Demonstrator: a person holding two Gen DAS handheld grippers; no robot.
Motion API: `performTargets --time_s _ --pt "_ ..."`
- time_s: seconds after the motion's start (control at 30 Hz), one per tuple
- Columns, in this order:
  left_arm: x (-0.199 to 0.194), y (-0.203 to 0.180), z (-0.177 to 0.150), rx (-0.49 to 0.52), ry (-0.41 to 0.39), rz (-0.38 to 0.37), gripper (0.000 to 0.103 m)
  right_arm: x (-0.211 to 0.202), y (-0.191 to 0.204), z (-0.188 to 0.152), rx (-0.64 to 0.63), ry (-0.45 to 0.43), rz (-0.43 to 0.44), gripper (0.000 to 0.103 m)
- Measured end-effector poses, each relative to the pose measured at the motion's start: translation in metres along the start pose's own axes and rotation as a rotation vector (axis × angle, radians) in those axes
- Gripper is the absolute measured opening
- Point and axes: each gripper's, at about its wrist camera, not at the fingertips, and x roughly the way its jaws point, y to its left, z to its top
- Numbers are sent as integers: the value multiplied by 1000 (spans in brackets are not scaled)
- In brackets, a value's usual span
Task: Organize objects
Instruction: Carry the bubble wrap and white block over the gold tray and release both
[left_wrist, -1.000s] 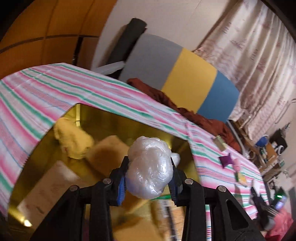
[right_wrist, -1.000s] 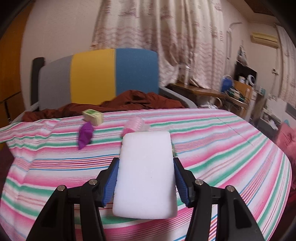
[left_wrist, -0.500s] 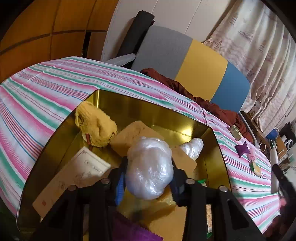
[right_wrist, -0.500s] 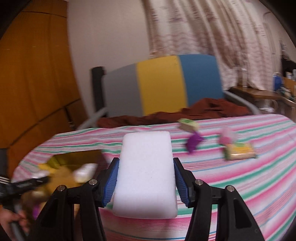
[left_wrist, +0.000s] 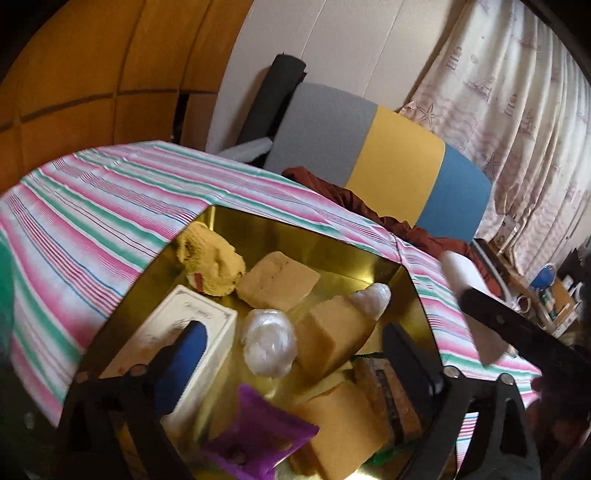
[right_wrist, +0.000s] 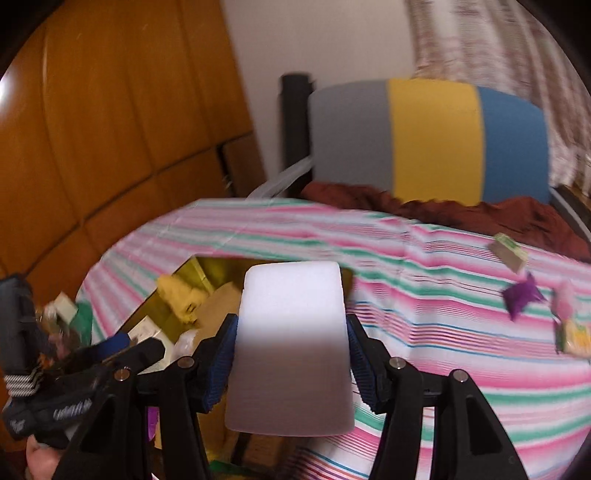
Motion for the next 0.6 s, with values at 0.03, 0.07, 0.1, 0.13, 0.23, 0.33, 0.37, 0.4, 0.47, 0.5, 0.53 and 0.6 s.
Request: performTargets --time_s 0.03,0.07,0.1,0.13,0.23,0.33,0.37,0.4,0.47,0.5,0.53,0.6 --pt "-2 0 -2 9 -1 10 101 8 3 3 -19 19 11 57" --pt "-4 -1 -3 14 -1 11 101 15 6 6 -34 39 18 57" --pt "-7 0 -5 14 -3 6 101 25 9 10 -49 66 22 57" --pt "-8 0 -6 12 -2 -1 102 33 10 12 -62 87 21 57" --pt "-10 2 -10 3 9 -6 102 64 20 21 -103 167 16 57" --pt "-13 5 -13 -8 15 -12 102 92 31 30 -157 234 18 57" --pt "-13 7 -14 -14 17 -10 102 99 31 32 -176 241 17 57" --pt "-14 9 -15 -21 19 -11 102 106 33 35 -190 252 15 57" --pt "-14 13 -15 -37 25 -14 102 118 34 39 -194 272 10 58" --pt "-14 14 -16 -46 27 -13 102 123 34 42 -189 274 2 58" --pt "-14 16 -16 -56 30 -15 102 129 33 45 -178 284 -1 58" --pt "-14 18 -17 -62 32 -21 102 138 28 49 -152 309 -17 61"
